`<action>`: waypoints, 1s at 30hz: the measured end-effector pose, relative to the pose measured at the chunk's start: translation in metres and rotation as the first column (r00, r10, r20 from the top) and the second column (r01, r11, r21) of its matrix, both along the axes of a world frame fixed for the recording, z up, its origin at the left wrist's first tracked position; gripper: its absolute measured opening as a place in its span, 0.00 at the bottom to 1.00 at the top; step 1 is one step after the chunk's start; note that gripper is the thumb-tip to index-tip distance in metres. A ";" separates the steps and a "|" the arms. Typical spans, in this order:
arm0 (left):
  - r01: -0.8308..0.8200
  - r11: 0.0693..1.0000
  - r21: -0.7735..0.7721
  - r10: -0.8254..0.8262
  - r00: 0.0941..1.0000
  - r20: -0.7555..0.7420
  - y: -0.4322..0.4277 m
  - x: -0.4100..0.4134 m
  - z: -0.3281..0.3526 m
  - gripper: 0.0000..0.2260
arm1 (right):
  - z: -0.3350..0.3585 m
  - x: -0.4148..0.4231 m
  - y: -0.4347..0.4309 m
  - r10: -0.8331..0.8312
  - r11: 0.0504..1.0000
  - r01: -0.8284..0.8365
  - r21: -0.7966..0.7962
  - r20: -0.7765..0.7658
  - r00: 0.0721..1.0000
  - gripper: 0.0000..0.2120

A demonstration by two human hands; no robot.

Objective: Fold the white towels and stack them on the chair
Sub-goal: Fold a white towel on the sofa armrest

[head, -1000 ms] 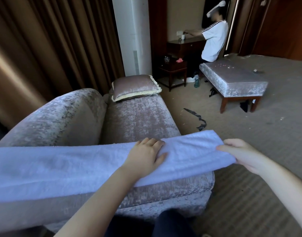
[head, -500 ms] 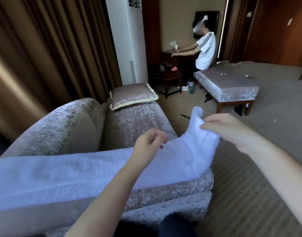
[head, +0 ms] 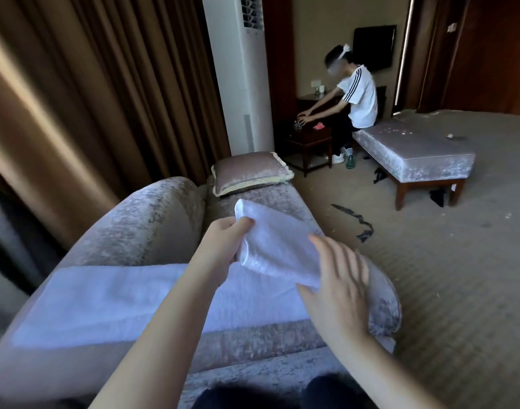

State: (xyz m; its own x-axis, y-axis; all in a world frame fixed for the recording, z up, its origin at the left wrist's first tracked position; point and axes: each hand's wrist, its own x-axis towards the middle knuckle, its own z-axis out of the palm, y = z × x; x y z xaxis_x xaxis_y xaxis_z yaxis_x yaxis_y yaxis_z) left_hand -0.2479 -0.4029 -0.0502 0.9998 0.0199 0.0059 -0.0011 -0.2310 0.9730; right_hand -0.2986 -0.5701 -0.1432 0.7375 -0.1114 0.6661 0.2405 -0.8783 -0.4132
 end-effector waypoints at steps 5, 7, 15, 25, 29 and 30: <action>0.046 0.999 -0.026 -0.047 0.999 -0.010 0.005 -0.004 0.008 0.17 | -0.033 0.028 -0.016 -0.074 0.978 0.062 0.201 0.050 0.996 0.29; 0.035 0.999 0.030 -0.035 0.999 0.004 0.014 -0.005 0.007 0.14 | -0.041 0.032 -0.022 -0.034 0.980 0.013 0.198 0.101 0.994 0.26; -0.064 0.936 0.345 0.112 0.986 -0.121 0.063 -0.010 -0.039 0.08 | -0.068 0.032 -0.039 0.365 0.929 -0.369 -0.034 -0.074 0.928 0.37; -0.262 0.441 0.859 0.169 0.964 0.207 0.058 -0.002 -0.062 0.29 | -0.047 0.023 -0.043 0.412 0.859 -0.440 -0.263 -0.155 0.898 0.25; -0.474 0.382 0.794 -0.072 0.841 0.537 0.026 0.003 -0.074 0.18 | -0.018 0.044 -0.035 0.390 0.913 -0.397 -0.095 -0.081 0.917 0.30; -0.450 0.396 0.801 -0.143 0.831 0.537 0.016 0.005 -0.076 0.18 | -0.012 0.051 -0.029 0.383 0.920 -0.388 -0.059 -0.085 0.920 0.29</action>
